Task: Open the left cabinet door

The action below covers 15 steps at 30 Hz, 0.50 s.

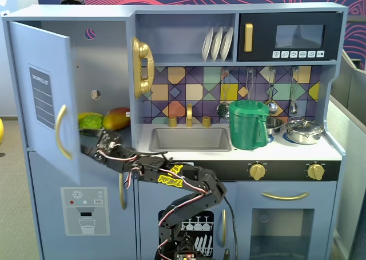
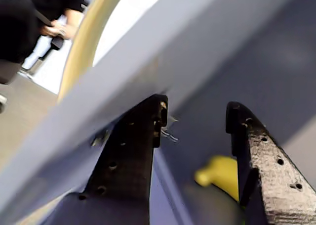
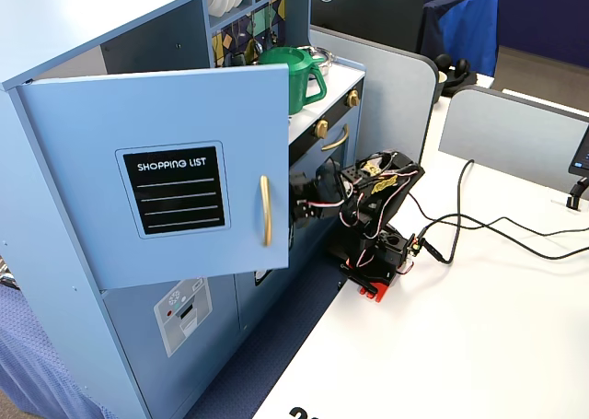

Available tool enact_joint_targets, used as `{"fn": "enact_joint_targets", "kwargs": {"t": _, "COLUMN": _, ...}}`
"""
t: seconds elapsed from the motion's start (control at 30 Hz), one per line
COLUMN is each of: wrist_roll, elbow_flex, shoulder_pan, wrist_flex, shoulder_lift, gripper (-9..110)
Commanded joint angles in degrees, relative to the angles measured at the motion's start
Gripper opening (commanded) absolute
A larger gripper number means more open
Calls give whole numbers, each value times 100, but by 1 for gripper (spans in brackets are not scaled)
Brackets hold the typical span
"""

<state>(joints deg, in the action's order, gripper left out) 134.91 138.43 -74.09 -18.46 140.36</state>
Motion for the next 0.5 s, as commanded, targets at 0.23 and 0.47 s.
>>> {"fn": "enact_joint_targets", "kwargs": {"t": 0.23, "wrist_roll": -448, "elbow_flex": -53, "shoulder_pan": 1213, "wrist_flex": 79, "shoulder_lift": 378, "gripper": 6}}
{"fn": "enact_joint_targets", "kwargs": {"t": 0.47, "wrist_roll": -1854, "elbow_flex": 167, "shoulder_pan": 4254, "wrist_flex": 2830, "shoulder_lift": 1688, "gripper": 5}}
